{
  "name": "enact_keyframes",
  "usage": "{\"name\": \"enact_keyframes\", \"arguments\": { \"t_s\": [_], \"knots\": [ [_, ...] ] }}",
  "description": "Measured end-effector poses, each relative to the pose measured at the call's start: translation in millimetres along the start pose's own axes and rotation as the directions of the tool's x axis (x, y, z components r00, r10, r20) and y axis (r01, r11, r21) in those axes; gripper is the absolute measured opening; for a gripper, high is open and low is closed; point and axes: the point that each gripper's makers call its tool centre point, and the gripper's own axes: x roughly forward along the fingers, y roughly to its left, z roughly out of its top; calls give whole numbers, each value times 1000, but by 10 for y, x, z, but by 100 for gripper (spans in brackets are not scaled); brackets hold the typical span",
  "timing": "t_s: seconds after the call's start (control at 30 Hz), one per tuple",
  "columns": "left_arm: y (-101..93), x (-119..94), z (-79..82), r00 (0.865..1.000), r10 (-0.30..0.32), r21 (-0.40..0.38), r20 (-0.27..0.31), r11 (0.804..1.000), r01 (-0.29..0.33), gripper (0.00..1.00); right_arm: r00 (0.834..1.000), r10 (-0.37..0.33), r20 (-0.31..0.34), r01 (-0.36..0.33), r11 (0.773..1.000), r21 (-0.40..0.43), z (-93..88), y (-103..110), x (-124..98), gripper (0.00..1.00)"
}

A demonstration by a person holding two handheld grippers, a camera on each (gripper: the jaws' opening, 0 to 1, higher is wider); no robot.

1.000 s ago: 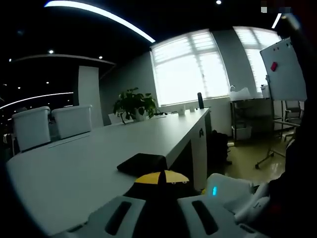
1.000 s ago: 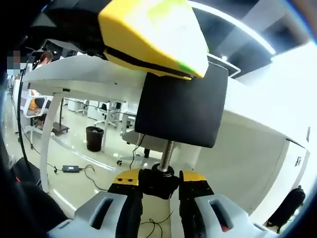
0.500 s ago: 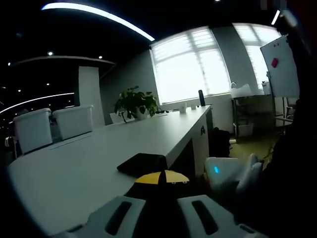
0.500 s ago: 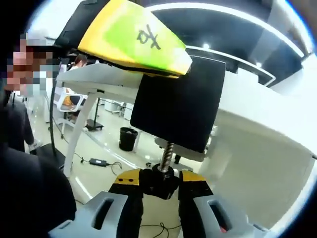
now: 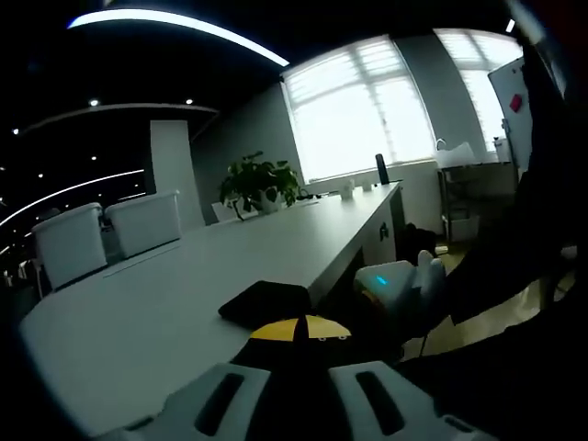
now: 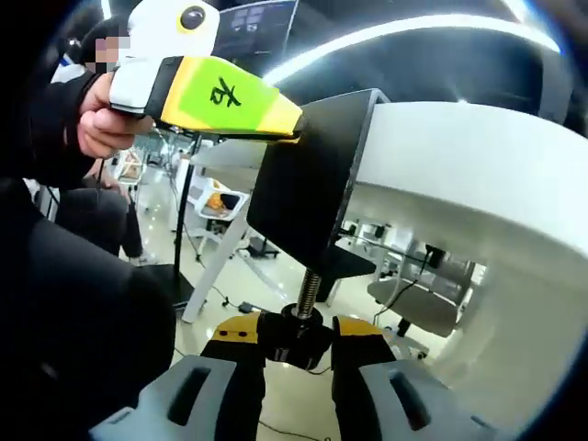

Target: Clamp the fixed fixture on the desktop, loosen the retaining clip, secure it to the edge of the desk, and tighten the retaining clip.

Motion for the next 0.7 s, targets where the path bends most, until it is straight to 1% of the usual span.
{"name": "enact_keyframes", "arguments": {
  "t_s": [0.2, 0.27, 0.4, 0.43, 0.47, 0.5, 0.53, 0.57, 0.6, 0.67, 0.7],
  "knots": [
    [17, 18, 1, 1000, 3, 8, -11, 1000, -2, 1, 999, 42, 20, -42, 999, 1, 3, -25, 17, 25],
    [13, 30, 5, 1000, 2, 25, -20, 1000, -2, 1, 999, 46, 18, -46, 999, -3, 5, -30, 18, 25],
    [23, 36, 4, 1000, -4, 22, -15, 1000, 4, 1, 999, 30, -11, -31, 999, -15, -27, -67, 49, 26],
    [26, 38, 5, 1000, -4, 16, -10, 1000, 5, 1, 1000, 24, -18, -25, 999, -28, -24, -68, 42, 26],
    [29, 40, 6, 1000, -3, 4, -2, 1000, 3, 1, 1000, 13, -24, -15, 998, -64, -17, -77, 27, 27],
    [34, 40, 6, 1000, -2, -6, 5, 1000, 2, 1, 999, -6, -36, 3, 996, -86, -13, -81, 13, 29],
    [36, 38, 4, 1000, -4, -8, 11, 1000, 4, 1, 997, -43, -57, 39, 996, -77, -21, -91, -12, 31],
    [37, 40, 8, 1000, -6, -12, 15, 1000, 6, 1, 994, -77, -79, 73, 996, -48, -31, -112, -28, 32],
    [36, 41, 9, 1000, -7, -15, 14, 1000, 7, 1, 988, -119, -100, 119, 993, -1, -37, -131, -47, 34],
    [36, 41, 9, 1000, -6, -17, 11, 1000, 6, 1, 980, -175, -100, 176, 984, 1, -10, -155, -71, 34],
    [36, 41, 9, 1000, -6, -18, 10, 1000, 6, 1, 974, -203, -100, 207, 978, 31, 1, -154, -87, 34]
  ]
}}
